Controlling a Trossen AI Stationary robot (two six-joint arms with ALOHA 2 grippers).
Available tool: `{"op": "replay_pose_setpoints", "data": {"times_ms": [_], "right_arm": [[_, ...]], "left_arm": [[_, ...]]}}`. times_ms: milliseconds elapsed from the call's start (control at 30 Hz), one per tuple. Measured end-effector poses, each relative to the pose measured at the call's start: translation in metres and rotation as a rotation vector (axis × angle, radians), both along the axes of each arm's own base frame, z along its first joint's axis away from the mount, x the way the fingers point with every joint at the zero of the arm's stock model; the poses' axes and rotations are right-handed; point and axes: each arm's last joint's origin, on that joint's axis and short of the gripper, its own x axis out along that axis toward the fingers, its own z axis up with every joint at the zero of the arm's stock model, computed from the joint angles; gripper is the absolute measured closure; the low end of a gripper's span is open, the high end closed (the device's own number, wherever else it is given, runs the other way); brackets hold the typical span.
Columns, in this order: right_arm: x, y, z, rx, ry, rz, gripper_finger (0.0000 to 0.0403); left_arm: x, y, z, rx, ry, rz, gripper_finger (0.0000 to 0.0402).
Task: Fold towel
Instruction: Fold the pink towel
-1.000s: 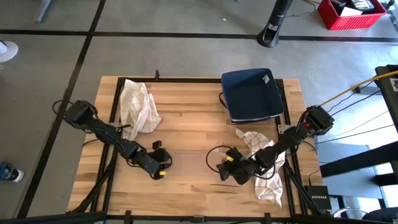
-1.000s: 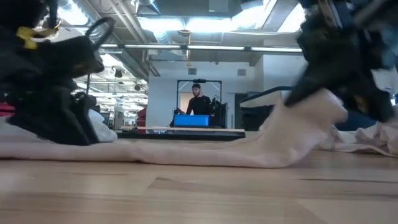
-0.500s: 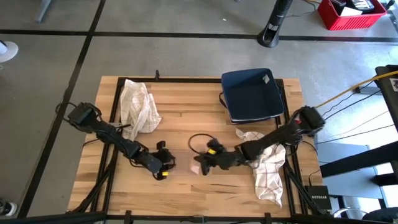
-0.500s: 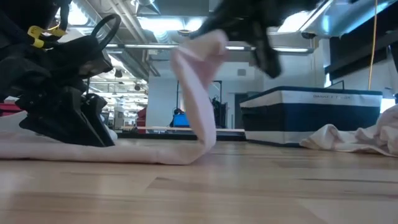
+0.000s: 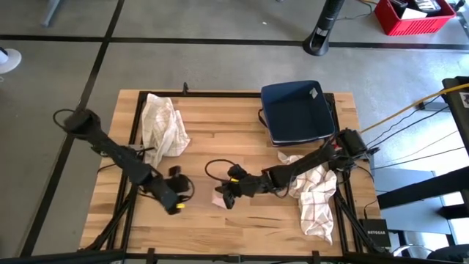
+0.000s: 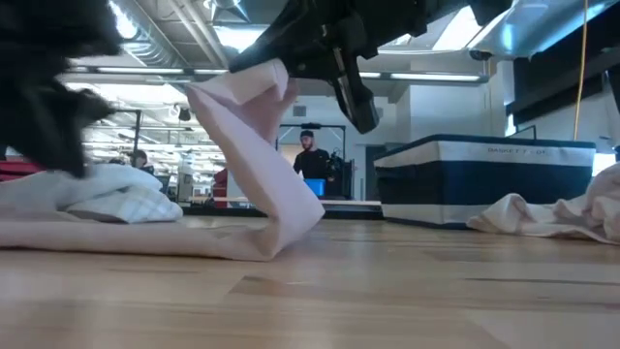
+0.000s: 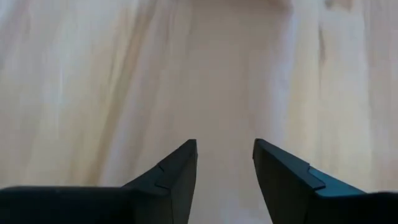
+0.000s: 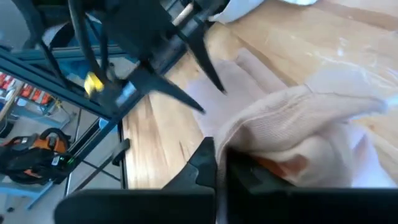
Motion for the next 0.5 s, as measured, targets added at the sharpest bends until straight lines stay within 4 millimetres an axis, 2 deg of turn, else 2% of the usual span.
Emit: {"op": "replay_pose_setpoints", "data": {"times_ms": [133,200,333,500], "right_arm": [[0.001,-0.002,0.001,0.011,-0.007,0.007,0.0395],[0.005,-0.003,0.000,0.025,-0.045,0.003,0.0397],[0.018,-0.002,-0.010,0.085,-0.100,0.021,0.0395],[0.045,0.000,-0.019,0.120,-0.111,0.033,0.0394]], "left_arm": [[-0.033,-0.005,-0.021,-0.036,0.104,0.063,0.0251],[-0.041,-0.008,-0.032,-0.076,0.100,0.092,0.0251],[-0.042,-0.004,-0.049,-0.096,0.014,0.172,0.0251],[-0.034,-0.004,-0.053,-0.075,-0.033,0.135,0.0251]]}}
